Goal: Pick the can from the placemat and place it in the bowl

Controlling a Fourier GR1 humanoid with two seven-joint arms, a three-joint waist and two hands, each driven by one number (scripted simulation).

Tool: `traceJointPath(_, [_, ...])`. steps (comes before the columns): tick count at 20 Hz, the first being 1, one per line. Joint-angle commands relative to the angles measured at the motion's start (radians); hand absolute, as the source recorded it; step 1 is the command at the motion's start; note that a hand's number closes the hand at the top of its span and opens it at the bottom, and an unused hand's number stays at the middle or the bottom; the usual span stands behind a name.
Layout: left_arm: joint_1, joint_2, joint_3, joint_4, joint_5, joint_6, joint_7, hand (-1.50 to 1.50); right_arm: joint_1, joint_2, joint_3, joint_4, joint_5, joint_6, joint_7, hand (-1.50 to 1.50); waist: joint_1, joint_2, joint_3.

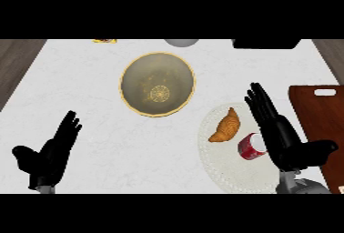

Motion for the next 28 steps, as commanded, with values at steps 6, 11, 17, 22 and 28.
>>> traceJointPath(6, [-0.172, -0.013, -0.073, -0.109, -0.112, 0.051, -0.011, 0.0, 0.001, -0.254, 0.248, 0.001, 0.066, 0.443, -0.053, 1.5, -0.008, 0.036, 0.008])
traceJointPath(11, [-0.148, -0.064, -0.094, -0.11, -0.112, 0.079, 0.016, 0.0, 0.184, -0.171, 0.002, 0.0, 0.109, 0.141, -0.44, -1.5, -0.044, 0.031, 0.01])
traceJointPath(17, [-0.233, -0.078, -0.093, -0.064, -0.132, 0.074, 0.061, 0.0, 0.28, -0.205, -0.063, -0.05, 0.08, 0.229, -0.692, -1.5, -0.024, 0.033, 0.006])
traceJointPath(22, [-0.255, -0.09, -0.08, -0.052, -0.13, 0.064, 0.067, 0.0, 0.221, -0.306, -0.183, -0.187, 0.104, 0.201, -0.434, -1.5, -0.02, 0.033, 0.004])
traceJointPath(28, [-0.206, -0.104, -0.092, -0.091, -0.146, 0.056, 0.048, 0.0, 0.162, -0.358, -0.18, -0.327, 0.105, 0.244, -0.097, -1.5, -0.011, 0.033, 0.004])
